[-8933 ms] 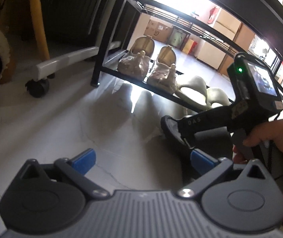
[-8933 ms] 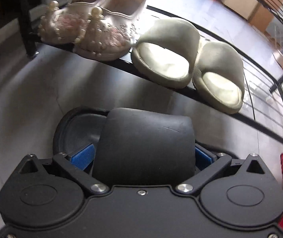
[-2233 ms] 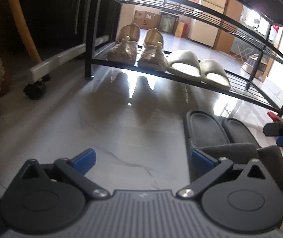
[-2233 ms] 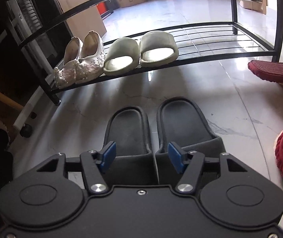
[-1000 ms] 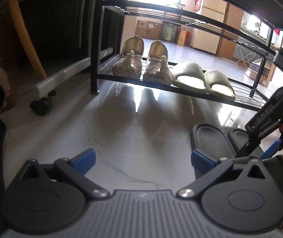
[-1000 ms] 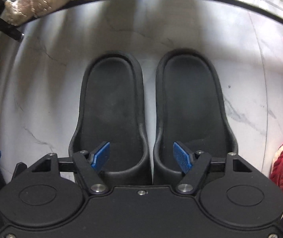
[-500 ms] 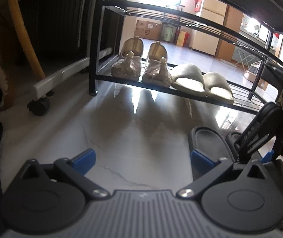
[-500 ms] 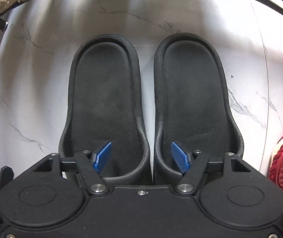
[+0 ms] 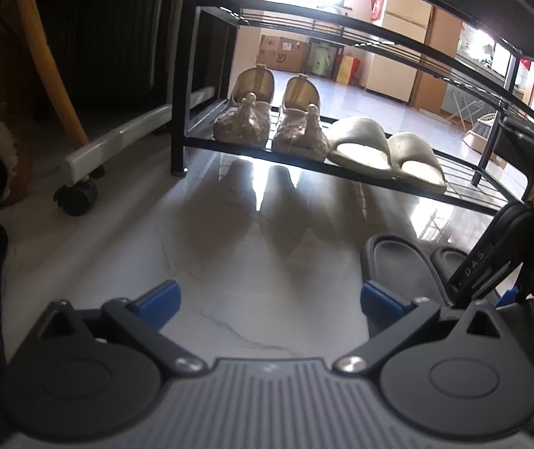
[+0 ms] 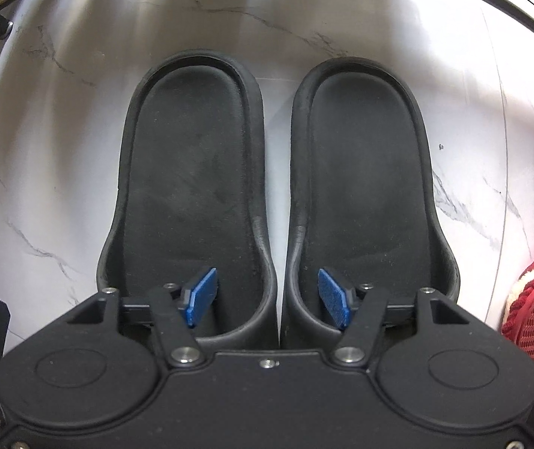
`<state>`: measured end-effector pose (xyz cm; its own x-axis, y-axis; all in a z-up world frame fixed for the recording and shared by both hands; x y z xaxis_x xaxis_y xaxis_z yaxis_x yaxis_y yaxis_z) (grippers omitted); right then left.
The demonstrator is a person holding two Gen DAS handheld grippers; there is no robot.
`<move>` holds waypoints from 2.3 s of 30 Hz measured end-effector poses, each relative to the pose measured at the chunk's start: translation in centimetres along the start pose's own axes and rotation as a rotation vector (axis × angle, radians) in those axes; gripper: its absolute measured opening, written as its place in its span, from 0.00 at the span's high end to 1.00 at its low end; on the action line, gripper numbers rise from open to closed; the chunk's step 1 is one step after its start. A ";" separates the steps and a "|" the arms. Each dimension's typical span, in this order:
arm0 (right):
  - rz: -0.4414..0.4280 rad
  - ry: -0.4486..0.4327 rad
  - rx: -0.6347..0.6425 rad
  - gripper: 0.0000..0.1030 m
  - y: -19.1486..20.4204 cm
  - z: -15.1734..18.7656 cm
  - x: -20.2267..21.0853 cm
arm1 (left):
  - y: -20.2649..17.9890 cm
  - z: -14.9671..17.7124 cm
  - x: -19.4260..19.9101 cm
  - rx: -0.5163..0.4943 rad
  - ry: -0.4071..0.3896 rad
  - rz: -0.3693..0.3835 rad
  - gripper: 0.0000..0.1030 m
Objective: Organize scattered shoes
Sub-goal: 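Close the right tool on both black slide heels together, then lift the pair of black slides with the right tool toward the rack shelf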
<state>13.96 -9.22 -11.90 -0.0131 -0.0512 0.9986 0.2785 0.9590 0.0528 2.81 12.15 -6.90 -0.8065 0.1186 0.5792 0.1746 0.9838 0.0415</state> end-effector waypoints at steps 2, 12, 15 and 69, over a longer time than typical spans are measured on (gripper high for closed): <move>-0.003 -0.013 0.011 0.61 0.3 0.1 0.2 | 0.1 0.0 0.0 0.005 0.001 -0.002 0.00; -0.022 -0.095 0.042 0.83 -0.5 1.1 1.9 | 0.7 0.3 -0.5 0.031 0.023 -0.014 0.01; -0.035 -0.137 0.029 0.84 -0.9 1.2 2.7 | 0.7 0.4 -0.5 0.026 0.023 -0.013 0.01; -0.032 -0.736 -0.152 0.86 -14.8 -15.8 10.4 | -0.6 1.9 -3.2 0.022 0.084 0.021 0.01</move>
<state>24.89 -28.32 -2.35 -0.6475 0.1721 0.7424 0.3955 0.9086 0.1344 4.15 11.45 -10.34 -0.7525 0.1283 0.6459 0.1778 0.9840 0.0118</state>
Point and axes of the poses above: each gripper's, at about its wrist camera, not at the fingertips, and x roughly against the way its jaws point, y to its left, z to its underside, the point moved 5 cm from there along -x, roughly the way its jaws point, and after that the axes turned 14 degrees about -x, right-handed, at the moved point
